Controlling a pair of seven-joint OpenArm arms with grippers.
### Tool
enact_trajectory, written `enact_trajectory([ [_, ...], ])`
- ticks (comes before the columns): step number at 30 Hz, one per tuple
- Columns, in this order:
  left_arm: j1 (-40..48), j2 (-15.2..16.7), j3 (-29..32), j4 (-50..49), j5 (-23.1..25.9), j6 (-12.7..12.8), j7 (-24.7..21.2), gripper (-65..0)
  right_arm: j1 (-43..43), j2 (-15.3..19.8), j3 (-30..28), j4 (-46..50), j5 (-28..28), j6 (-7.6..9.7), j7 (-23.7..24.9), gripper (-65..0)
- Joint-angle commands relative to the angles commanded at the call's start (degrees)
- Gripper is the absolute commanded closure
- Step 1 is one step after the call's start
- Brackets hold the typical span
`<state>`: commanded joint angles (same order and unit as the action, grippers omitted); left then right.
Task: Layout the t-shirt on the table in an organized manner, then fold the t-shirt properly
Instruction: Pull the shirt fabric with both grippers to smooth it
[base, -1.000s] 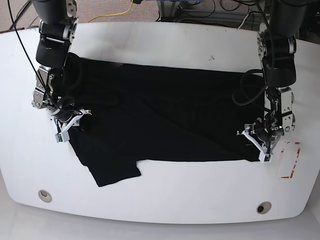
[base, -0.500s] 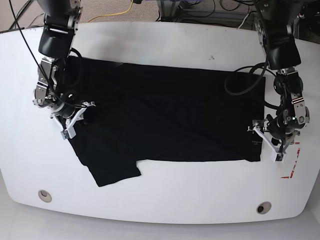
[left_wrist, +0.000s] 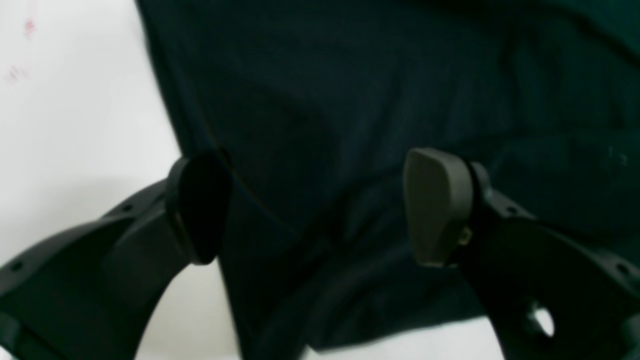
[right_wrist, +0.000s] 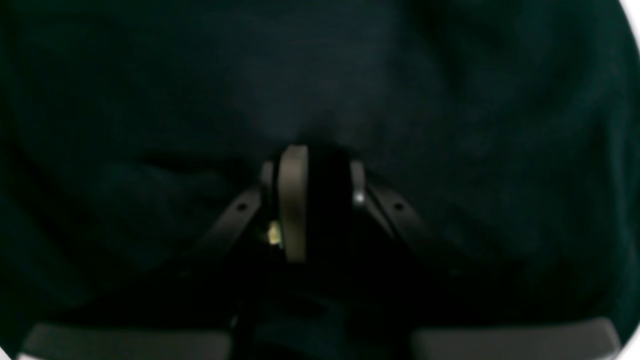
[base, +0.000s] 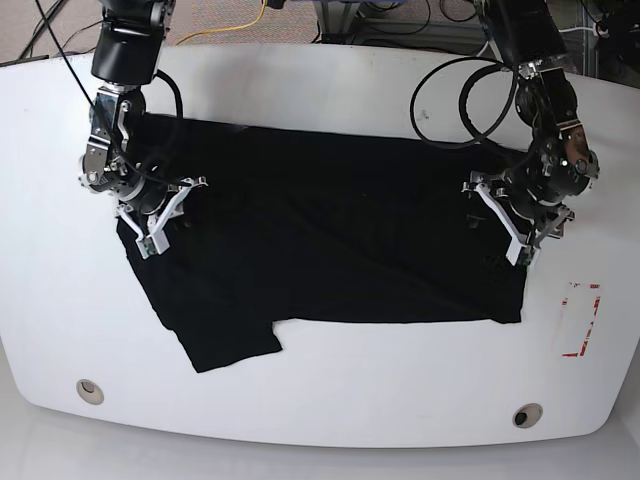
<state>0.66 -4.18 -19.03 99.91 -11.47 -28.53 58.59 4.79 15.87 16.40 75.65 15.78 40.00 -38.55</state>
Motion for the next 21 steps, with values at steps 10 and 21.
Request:
enact_trajectory([
  [10, 6.86, 0.53, -0.88, 3.16, 0.09, -0.35, 0.0, -50.6, -1.32, -0.09, 0.0, 0.44, 0.0, 0.0, 0.0, -10.6],
  [21, 14.24, -2.11, -0.97, 6.24, 0.09, -0.35, 0.0, -50.6, -1.41, -0.09, 0.0, 0.62, 0.0, 0.0, 0.09, -10.6],
])
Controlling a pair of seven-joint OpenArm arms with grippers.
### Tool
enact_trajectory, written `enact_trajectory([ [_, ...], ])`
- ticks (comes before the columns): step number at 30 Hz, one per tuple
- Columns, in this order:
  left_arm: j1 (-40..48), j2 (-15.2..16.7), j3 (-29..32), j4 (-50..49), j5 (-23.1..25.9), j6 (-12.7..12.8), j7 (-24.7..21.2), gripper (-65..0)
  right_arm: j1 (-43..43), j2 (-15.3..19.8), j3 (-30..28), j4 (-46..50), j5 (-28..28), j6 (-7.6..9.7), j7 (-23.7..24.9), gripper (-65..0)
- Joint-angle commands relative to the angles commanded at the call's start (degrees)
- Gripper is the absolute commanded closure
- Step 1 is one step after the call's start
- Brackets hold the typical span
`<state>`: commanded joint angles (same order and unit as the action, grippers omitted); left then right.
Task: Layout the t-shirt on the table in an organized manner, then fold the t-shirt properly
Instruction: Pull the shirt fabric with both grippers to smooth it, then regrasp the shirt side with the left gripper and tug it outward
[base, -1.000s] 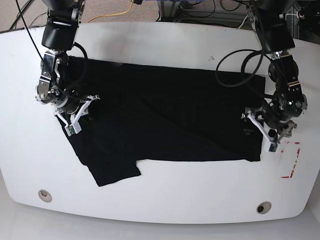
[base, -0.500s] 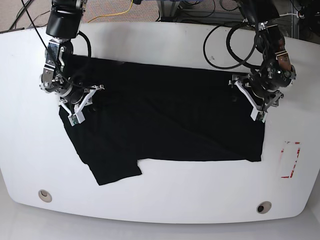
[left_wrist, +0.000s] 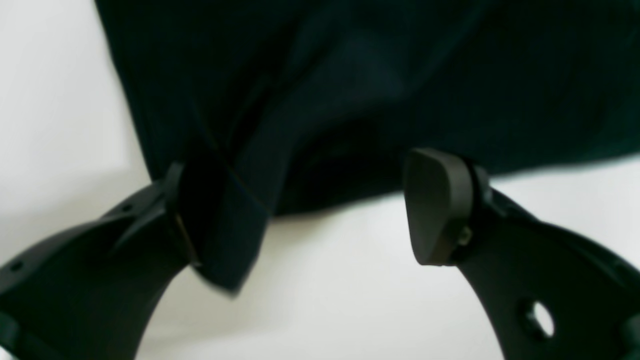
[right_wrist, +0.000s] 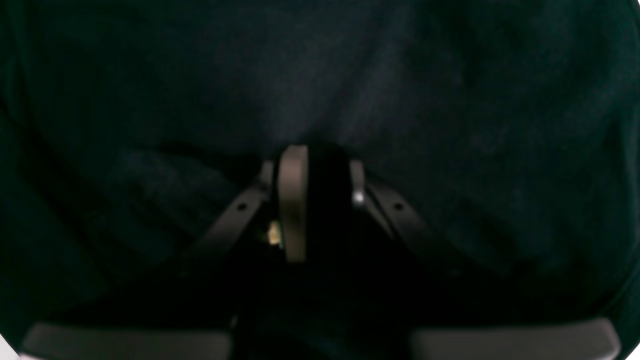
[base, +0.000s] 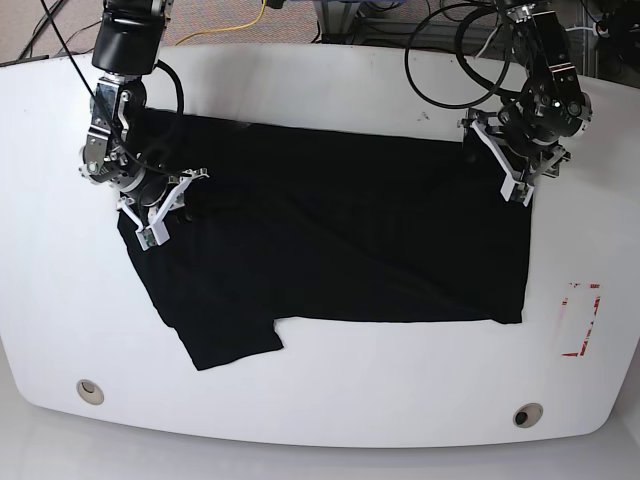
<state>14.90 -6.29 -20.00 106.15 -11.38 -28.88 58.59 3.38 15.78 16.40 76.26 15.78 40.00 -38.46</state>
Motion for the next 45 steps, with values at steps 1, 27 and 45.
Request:
enact_trajectory([
  [1, 0.62, -0.88, -0.09, -0.26, 0.09, 0.0, -0.09, -50.6, 0.0, 0.0, 0.0, 0.35, 0.0, 0.0, 0.0, -10.6],
  [27, -7.03, -2.73, -6.07, 5.63, -0.09, -5.19, 2.55, -50.6, -0.26, 0.0, -0.09, 1.49, 0.0, 0.0, -0.09, -10.8],
  [45, -12.13, 2.81, -6.07, -6.86, 0.18, -4.92, 2.29, -50.6, -0.26, 0.0, 0.0, 1.49, 0.0, 0.0, 0.0, -10.8],
])
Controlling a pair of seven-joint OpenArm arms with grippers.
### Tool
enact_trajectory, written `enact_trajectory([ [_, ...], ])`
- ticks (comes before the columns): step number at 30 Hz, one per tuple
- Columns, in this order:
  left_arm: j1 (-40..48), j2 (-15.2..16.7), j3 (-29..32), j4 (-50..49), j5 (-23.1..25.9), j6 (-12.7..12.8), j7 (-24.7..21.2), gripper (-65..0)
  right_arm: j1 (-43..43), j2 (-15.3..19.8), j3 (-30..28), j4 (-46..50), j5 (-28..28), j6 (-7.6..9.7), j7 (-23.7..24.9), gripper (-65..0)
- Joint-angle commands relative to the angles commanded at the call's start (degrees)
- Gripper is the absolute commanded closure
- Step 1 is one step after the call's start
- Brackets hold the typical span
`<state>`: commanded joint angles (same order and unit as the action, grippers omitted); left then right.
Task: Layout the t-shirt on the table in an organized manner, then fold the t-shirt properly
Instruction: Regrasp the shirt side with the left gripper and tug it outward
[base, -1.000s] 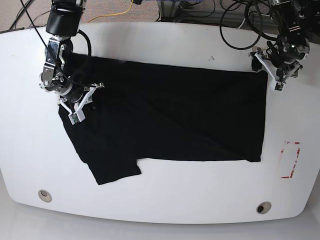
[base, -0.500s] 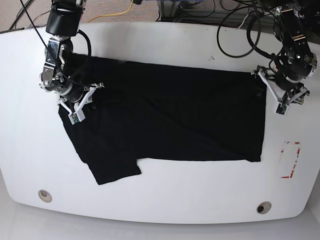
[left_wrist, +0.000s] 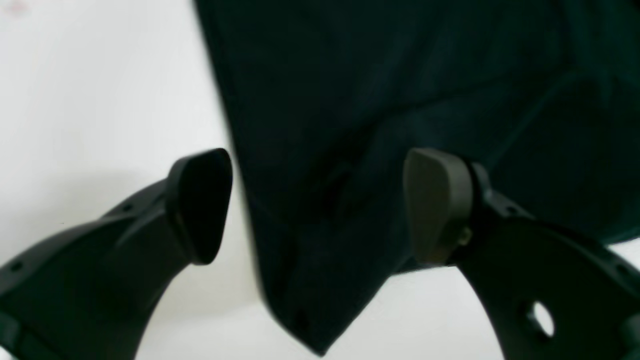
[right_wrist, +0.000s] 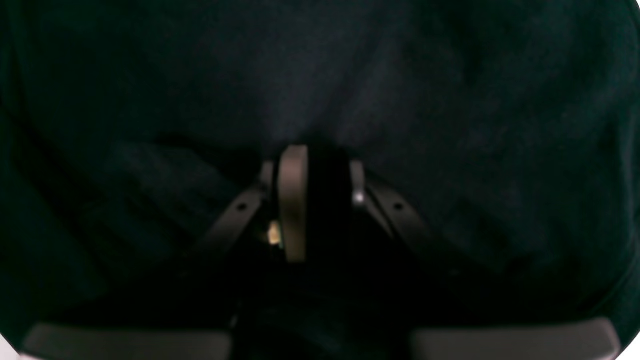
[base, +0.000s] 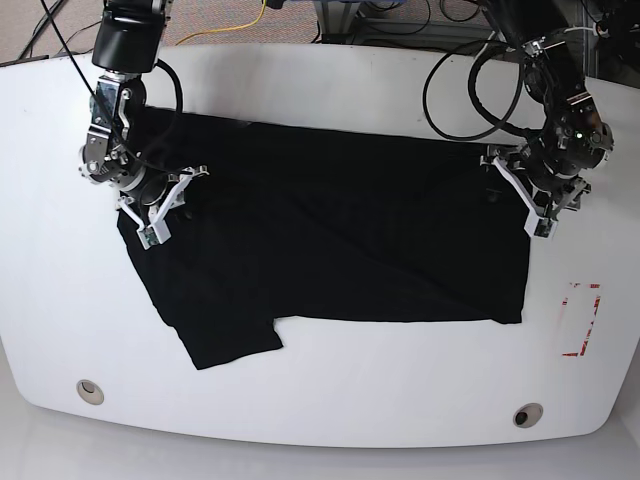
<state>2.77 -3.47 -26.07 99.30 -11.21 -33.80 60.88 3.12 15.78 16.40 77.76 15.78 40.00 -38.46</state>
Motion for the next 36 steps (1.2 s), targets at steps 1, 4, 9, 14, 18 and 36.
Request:
enact_trajectory([
  [1, 0.0, 0.18, 0.0, -0.62, 0.0, 0.0, -0.18, -50.6, 0.0, 0.0, 0.0, 0.0, 0.0, 0.0, 0.0, -10.8],
  [4, 0.09, 0.44, 0.0, -1.76, 0.0, 0.0, -0.97, -50.6, -0.09, 0.0, 0.0, 0.0, 0.0, 0.0, 0.0, -10.8],
  [9, 0.53, 0.44, 0.18, -2.46, 0.0, 0.0, -1.41, -50.4, -0.09, 0.0, 0.0, 0.0, 0.0, 0.0, 0.0, -10.8],
  [14, 1.41, 0.35, 0.18, -2.46, 0.0, -0.09, -1.49, -42.2, -0.09, 0.0, 0.0, 0.0, 0.0, 0.0, 0.09, -10.8],
  [18, 1.41, 0.18, 0.18, -3.08, 0.0, -0.18, -1.49, -21.5, -0.09, 0.0, 0.0, 0.0, 0.0, 0.0, 0.09, -10.8],
  [36, 3.08, -2.29, 0.09, 4.92, -0.09, -0.26, -1.41, -2.2, 0.0, 0.0, 0.0, 0.0, 0.09, 0.0, 0.09, -10.8],
])
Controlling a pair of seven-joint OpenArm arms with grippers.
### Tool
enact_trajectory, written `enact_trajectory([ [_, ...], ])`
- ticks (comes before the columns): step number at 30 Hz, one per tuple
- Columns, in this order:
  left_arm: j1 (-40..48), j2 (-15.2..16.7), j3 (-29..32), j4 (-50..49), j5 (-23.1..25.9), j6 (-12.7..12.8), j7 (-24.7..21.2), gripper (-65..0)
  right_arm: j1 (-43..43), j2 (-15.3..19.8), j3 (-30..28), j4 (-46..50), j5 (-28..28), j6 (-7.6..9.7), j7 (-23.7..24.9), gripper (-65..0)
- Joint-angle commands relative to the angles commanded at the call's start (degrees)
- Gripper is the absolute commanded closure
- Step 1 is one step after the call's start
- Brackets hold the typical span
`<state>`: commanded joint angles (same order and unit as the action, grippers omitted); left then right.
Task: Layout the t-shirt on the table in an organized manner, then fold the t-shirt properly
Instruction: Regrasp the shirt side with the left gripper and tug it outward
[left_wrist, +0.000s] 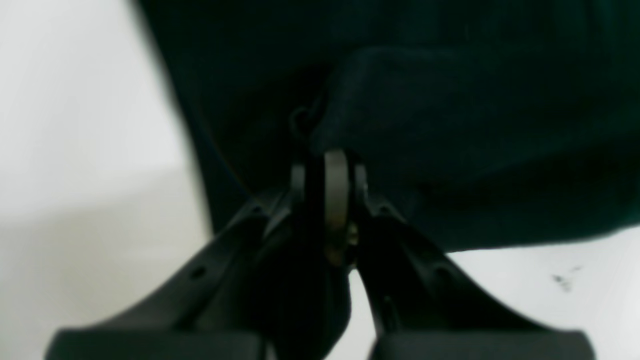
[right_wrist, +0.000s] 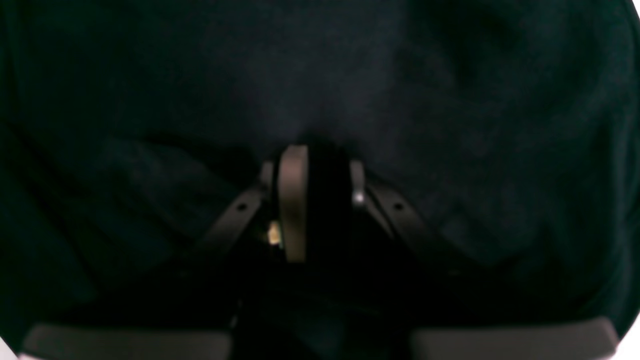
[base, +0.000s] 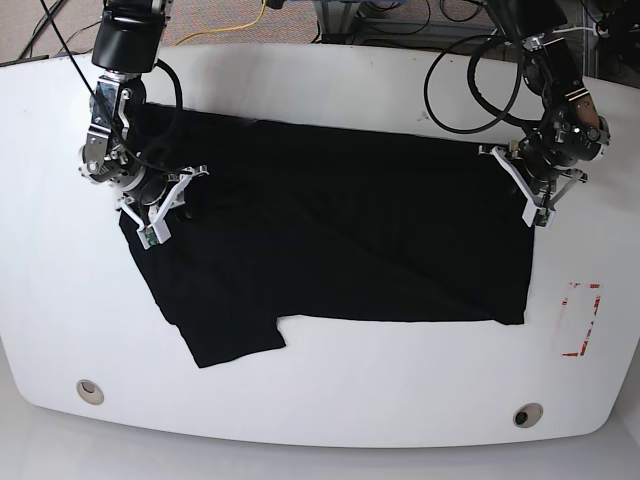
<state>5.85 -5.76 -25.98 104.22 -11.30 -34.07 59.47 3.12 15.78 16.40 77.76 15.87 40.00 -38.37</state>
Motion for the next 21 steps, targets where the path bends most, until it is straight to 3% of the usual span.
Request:
enact_trajectory([
  [7, 0.0, -1.93, 0.0, 1.41, 0.0, 0.0, 0.0, -2.2, -0.09, 0.0, 0.0, 0.0, 0.0, 0.0, 0.0, -10.6],
  [17, 0.0, -2.02, -0.09, 1.23, 0.0, 0.0, 0.0, -2.6, -0.18, 0.0, 0.0, 0.0, 0.0, 0.0, 0.0, -10.6],
  [21, 0.0, -2.02, -0.09, 1.23, 0.09, 0.0, 0.0, -10.7, -0.18, 0.0, 0.0, 0.0, 0.0, 0.0, 0.0, -10.6],
])
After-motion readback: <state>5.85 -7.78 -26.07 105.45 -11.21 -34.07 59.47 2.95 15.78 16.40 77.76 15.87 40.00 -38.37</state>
